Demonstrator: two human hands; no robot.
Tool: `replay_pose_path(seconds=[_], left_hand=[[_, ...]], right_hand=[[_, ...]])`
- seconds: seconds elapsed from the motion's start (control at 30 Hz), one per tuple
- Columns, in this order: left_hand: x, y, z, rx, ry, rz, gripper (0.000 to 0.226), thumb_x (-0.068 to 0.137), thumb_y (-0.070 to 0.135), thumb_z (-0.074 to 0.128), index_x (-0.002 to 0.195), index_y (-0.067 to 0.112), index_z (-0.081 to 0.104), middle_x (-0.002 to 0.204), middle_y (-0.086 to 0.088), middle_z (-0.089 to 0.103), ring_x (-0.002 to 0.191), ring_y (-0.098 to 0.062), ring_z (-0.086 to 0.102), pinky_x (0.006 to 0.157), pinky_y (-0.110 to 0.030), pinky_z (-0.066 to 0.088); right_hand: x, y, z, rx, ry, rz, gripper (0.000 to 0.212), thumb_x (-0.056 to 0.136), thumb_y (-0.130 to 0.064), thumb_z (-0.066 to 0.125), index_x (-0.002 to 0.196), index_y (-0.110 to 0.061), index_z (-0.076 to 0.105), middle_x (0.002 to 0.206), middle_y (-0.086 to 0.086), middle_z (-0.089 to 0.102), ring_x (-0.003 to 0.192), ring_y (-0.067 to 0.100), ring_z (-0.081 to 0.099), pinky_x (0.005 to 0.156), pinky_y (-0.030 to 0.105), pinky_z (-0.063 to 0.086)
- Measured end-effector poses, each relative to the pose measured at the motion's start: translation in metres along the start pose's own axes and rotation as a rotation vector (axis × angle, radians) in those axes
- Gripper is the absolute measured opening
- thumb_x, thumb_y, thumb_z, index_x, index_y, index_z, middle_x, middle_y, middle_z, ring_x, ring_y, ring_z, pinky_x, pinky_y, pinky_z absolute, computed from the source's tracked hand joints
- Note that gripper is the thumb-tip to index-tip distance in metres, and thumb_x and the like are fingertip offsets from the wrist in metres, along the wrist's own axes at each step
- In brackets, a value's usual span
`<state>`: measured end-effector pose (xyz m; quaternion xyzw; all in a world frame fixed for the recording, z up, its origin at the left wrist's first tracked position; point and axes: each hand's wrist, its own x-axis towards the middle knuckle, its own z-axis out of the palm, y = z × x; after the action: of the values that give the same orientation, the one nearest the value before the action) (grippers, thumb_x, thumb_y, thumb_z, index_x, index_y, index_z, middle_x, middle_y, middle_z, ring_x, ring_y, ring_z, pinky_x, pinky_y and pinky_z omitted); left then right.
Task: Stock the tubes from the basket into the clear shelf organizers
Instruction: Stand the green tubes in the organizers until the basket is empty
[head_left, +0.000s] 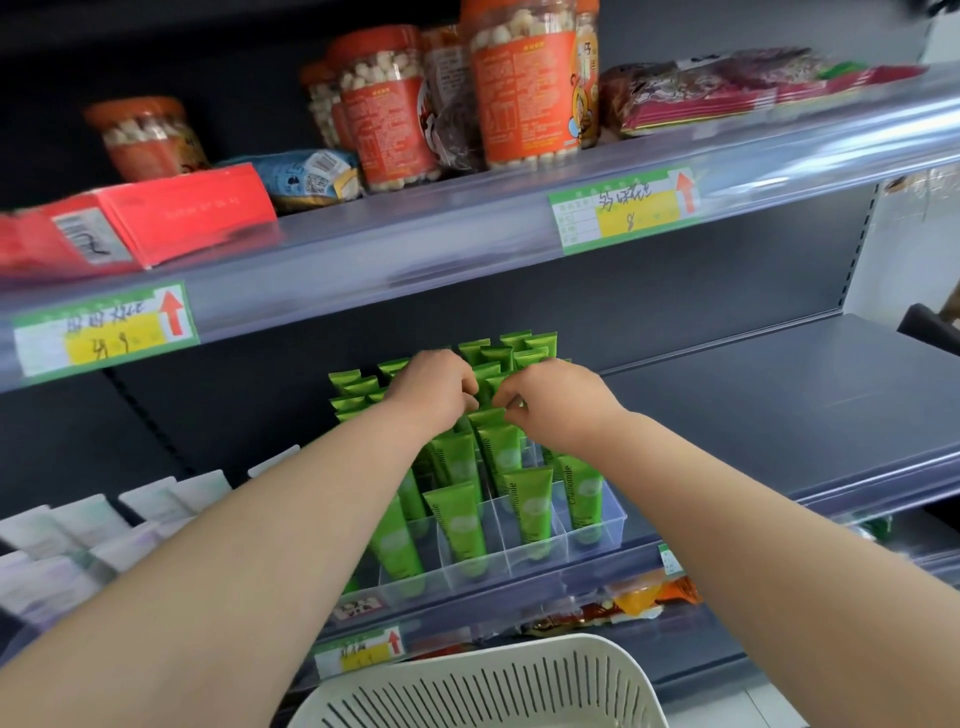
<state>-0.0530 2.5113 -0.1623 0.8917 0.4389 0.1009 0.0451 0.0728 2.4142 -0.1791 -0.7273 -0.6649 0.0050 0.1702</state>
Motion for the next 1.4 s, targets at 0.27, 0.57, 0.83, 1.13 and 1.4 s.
replay_pose_path(seconds=[0.27, 0.57, 0.83, 1.13, 1.4], left_hand=[[0.003, 0.001, 0.010, -0.016, -0.039, -0.022, 0.016, 0.084, 0.018, 0.073, 0.099, 0.023, 0.076, 0.099, 0.005, 0.071, 0.092, -0.016, 0.064, 0.074, -0.027, 0.047], [0.004, 0.002, 0.016, -0.042, 0.006, -0.023, 0.015, 0.084, 0.020, 0.073, 0.099, 0.021, 0.076, 0.101, 0.002, 0.071, 0.093, -0.018, 0.063, 0.076, -0.029, 0.047], [0.002, 0.010, 0.022, -0.075, 0.030, -0.031, 0.015, 0.086, 0.019, 0.072, 0.100, 0.019, 0.075, 0.102, 0.002, 0.070, 0.094, -0.017, 0.062, 0.076, -0.027, 0.045], [-0.003, 0.001, 0.010, -0.090, 0.028, -0.019, 0.011, 0.086, 0.019, 0.071, 0.075, 0.021, 0.070, 0.083, 0.005, 0.058, 0.079, -0.017, 0.054, 0.074, -0.029, 0.046], [-0.013, -0.010, -0.001, -0.059, 0.053, 0.021, 0.017, 0.089, 0.013, 0.061, 0.074, 0.011, 0.069, 0.084, -0.002, 0.061, 0.083, -0.025, 0.058, 0.075, -0.036, 0.048]], right_hand=[[0.007, -0.001, 0.013, -0.143, -0.042, 0.041, 0.023, 0.090, -0.028, 0.058, 0.109, -0.040, 0.066, 0.107, -0.005, 0.067, 0.104, 0.022, 0.057, 0.085, 0.032, 0.043], [0.006, 0.008, 0.012, -0.088, -0.018, 0.029, 0.018, 0.088, -0.034, 0.061, 0.102, -0.040, 0.069, 0.104, -0.009, 0.068, 0.113, 0.019, 0.050, 0.102, 0.040, 0.032], [-0.004, 0.017, 0.007, -0.018, 0.046, 0.051, 0.019, 0.093, -0.032, 0.052, 0.102, -0.035, 0.069, 0.103, -0.009, 0.069, 0.100, 0.019, 0.059, 0.088, 0.034, 0.041], [-0.003, 0.009, 0.011, -0.021, 0.049, 0.030, 0.023, 0.093, -0.029, 0.053, 0.111, -0.034, 0.066, 0.107, -0.008, 0.069, 0.115, 0.022, 0.048, 0.093, 0.038, 0.039], [0.008, 0.004, 0.021, -0.093, 0.003, 0.070, 0.023, 0.093, -0.026, 0.055, 0.107, -0.038, 0.068, 0.104, -0.004, 0.068, 0.117, 0.021, 0.045, 0.099, 0.043, 0.030]])
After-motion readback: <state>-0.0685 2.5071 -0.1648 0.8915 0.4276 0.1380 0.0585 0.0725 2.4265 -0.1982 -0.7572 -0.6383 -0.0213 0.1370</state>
